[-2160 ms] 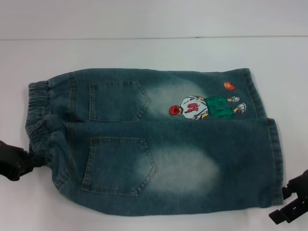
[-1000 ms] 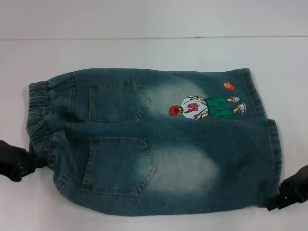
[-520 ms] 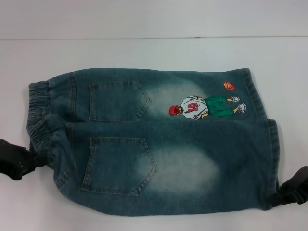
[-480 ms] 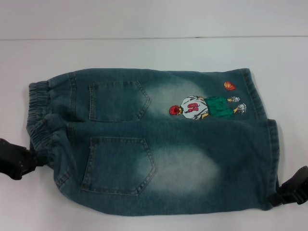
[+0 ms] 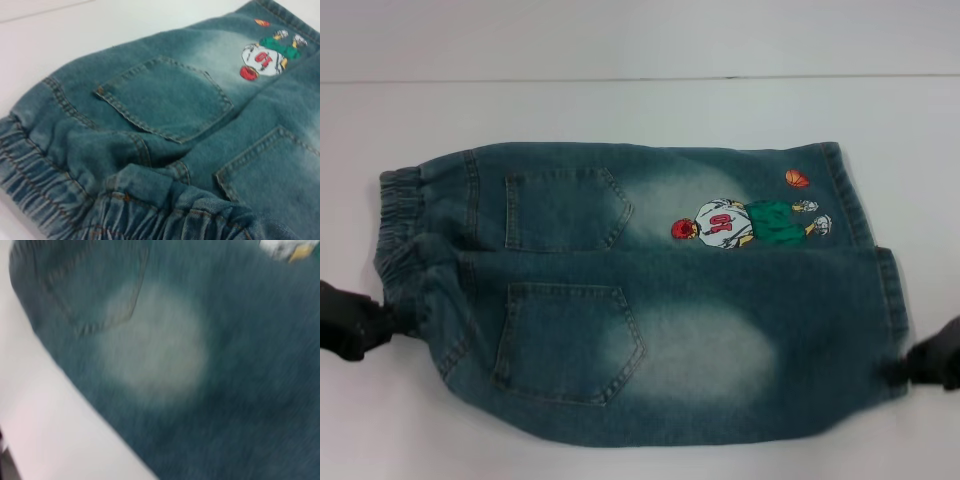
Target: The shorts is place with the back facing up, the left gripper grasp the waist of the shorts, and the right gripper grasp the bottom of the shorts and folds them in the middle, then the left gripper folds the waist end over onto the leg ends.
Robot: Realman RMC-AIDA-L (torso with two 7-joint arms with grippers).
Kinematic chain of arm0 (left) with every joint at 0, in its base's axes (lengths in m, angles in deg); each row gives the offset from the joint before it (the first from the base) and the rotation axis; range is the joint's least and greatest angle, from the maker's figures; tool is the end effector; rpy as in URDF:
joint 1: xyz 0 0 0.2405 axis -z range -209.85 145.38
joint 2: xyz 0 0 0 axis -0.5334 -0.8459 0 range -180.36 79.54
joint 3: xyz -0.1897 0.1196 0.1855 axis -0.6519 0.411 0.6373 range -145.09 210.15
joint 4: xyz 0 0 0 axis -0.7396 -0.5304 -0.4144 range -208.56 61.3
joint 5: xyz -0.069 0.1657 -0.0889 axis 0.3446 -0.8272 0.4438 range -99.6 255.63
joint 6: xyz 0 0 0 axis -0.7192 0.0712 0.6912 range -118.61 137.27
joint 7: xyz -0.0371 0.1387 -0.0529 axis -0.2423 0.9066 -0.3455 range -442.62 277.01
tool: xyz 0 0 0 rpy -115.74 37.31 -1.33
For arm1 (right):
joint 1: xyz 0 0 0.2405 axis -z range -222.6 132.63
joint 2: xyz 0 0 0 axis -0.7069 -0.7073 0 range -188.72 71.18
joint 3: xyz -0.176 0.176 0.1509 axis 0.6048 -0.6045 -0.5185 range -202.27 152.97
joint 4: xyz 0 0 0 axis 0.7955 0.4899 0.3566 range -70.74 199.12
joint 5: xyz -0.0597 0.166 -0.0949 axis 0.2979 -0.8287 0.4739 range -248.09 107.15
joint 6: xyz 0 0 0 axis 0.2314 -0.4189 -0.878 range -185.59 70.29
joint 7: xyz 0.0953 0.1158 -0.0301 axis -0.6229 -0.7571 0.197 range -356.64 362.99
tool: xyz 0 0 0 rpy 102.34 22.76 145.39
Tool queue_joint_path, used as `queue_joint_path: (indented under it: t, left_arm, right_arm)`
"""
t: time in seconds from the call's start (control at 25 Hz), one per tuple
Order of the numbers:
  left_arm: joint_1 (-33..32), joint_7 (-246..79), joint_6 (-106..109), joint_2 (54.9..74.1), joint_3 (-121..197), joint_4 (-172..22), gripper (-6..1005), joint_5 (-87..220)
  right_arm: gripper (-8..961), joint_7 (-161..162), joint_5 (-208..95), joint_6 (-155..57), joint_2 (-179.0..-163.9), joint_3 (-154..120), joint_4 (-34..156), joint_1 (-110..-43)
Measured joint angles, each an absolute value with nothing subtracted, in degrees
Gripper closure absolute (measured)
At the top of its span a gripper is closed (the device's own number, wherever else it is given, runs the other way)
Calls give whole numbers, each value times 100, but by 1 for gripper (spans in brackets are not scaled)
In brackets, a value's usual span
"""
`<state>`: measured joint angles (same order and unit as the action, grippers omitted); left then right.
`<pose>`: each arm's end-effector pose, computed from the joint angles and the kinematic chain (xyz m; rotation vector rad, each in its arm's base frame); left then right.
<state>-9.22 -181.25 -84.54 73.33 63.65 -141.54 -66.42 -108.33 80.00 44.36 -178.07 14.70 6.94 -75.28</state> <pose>-0.3429 0.3009 0.0292 -2.5521 -0.9584 -0.0302 0.3222 0.3067 0.0071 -2.7728 1.2549 -0.1580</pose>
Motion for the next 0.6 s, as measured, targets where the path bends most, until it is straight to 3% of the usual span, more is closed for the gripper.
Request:
queue_joint_path:
  t: [0.32, 0.6]
  left_arm:
    - [-801, -18526, -8324, 7320, 6041, -14128, 899, -6283]
    - [-665, -19160, -7804, 7316, 5993, -14165, 901, -6233]
  right_arm:
    - [938, -10538, 6614, 4417, -17608, 686, 374, -7248]
    - [939, -10528, 6039, 3933, -17631, 302, 358, -7261]
